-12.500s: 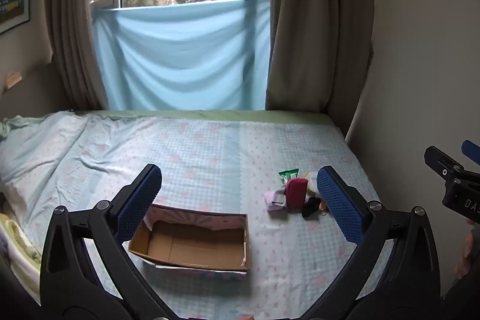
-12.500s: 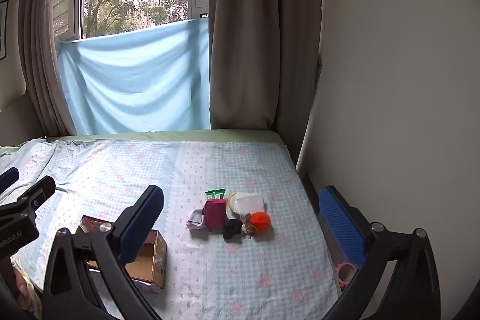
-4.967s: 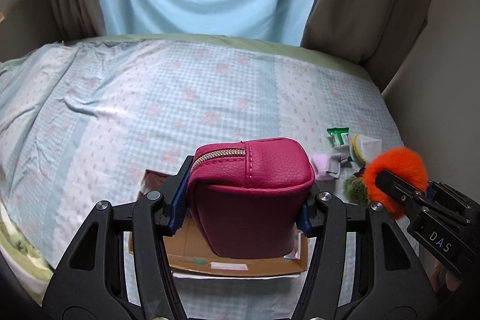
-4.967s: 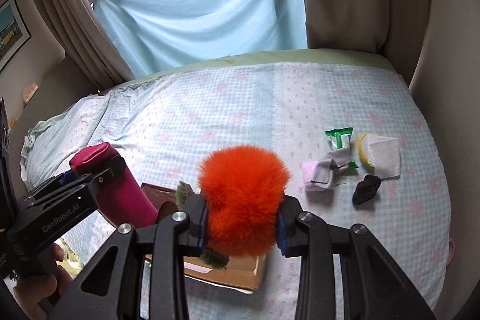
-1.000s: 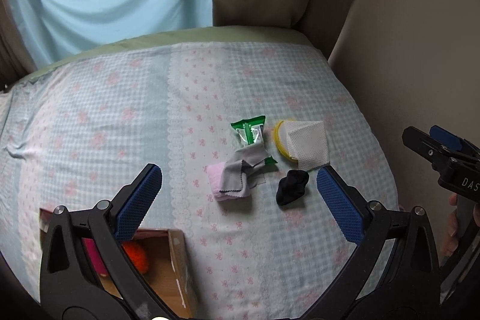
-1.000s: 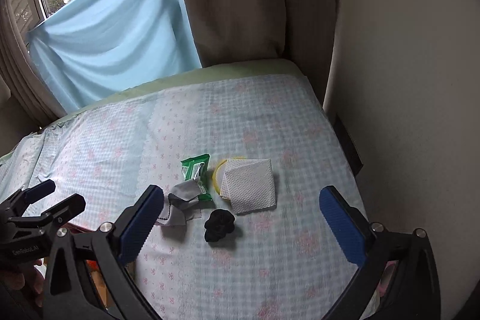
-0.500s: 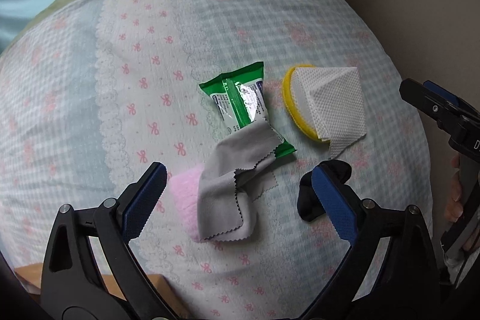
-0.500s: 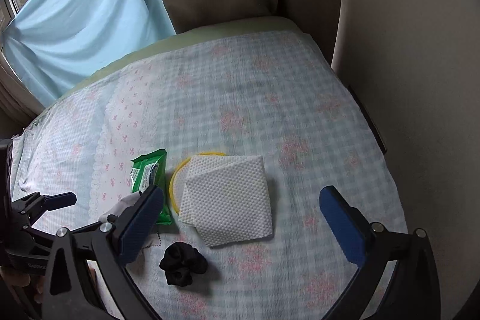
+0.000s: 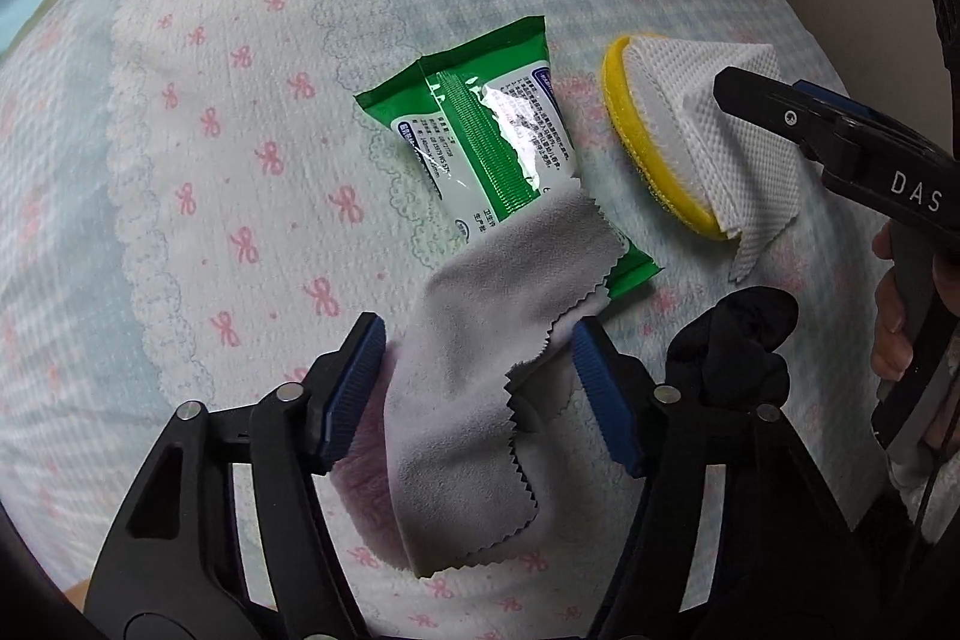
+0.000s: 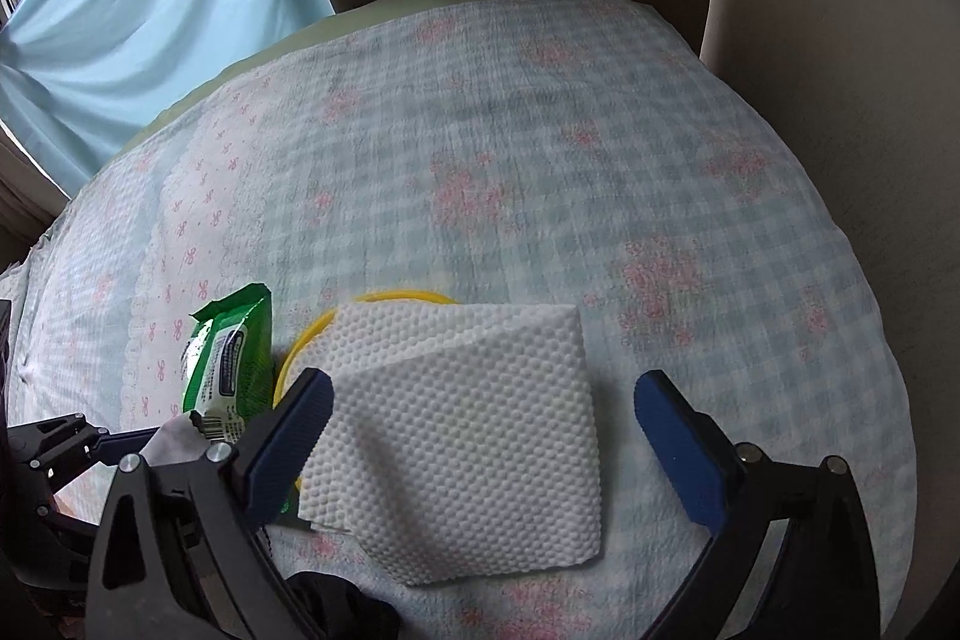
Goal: Organize soft objects
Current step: 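Grasp the grey cloth with the left tool while the right tool grasps the white mesh pad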
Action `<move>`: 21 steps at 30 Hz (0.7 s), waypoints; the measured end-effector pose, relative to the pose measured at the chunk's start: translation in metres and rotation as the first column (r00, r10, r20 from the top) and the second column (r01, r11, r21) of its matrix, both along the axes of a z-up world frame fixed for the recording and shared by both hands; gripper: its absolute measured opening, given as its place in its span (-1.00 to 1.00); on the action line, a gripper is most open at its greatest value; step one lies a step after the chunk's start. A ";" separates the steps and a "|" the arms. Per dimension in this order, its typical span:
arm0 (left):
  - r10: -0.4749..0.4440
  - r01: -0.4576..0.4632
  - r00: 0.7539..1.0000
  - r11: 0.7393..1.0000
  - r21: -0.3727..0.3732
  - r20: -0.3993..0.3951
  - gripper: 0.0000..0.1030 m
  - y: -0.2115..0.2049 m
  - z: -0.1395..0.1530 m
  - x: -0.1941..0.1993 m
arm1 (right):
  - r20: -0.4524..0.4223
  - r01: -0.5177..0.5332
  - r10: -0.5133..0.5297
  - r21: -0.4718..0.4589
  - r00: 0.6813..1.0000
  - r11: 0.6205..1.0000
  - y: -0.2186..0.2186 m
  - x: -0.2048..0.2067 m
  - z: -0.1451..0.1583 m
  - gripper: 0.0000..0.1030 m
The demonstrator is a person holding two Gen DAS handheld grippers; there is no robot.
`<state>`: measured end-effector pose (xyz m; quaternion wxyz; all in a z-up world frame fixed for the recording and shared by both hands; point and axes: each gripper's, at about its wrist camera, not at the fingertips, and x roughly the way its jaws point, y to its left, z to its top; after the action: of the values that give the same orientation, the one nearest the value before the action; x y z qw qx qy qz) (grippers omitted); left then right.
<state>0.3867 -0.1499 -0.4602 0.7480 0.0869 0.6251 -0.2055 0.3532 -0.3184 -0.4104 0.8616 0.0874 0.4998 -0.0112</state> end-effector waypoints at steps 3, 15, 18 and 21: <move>-0.002 0.002 1.000 1.000 -0.014 0.002 -0.35 0.002 0.001 0.000 | -0.018 -0.009 0.009 0.012 1.000 1.000 0.003 0.004 -0.008 0.25; 0.001 0.001 1.000 0.997 -0.079 0.032 -0.88 0.003 0.025 -0.005 | -0.016 0.016 -0.016 -0.024 1.000 1.000 -0.001 -0.002 -0.009 -0.72; 0.011 -0.007 0.999 0.995 -0.098 0.041 -0.89 0.002 0.033 -0.006 | -0.004 0.019 -0.019 -0.035 1.000 0.999 -0.001 -0.004 -0.006 -0.79; 0.017 -0.012 0.999 0.994 -0.110 0.046 -0.89 0.002 0.038 -0.006 | 0.012 0.027 -0.027 -0.039 1.000 0.999 -0.003 -0.007 0.000 -0.81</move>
<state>0.3809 -0.1481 -0.4219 0.7675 0.0460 0.5959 -0.2320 0.3466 -0.3212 -0.4106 0.8659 0.0774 0.4932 -0.0321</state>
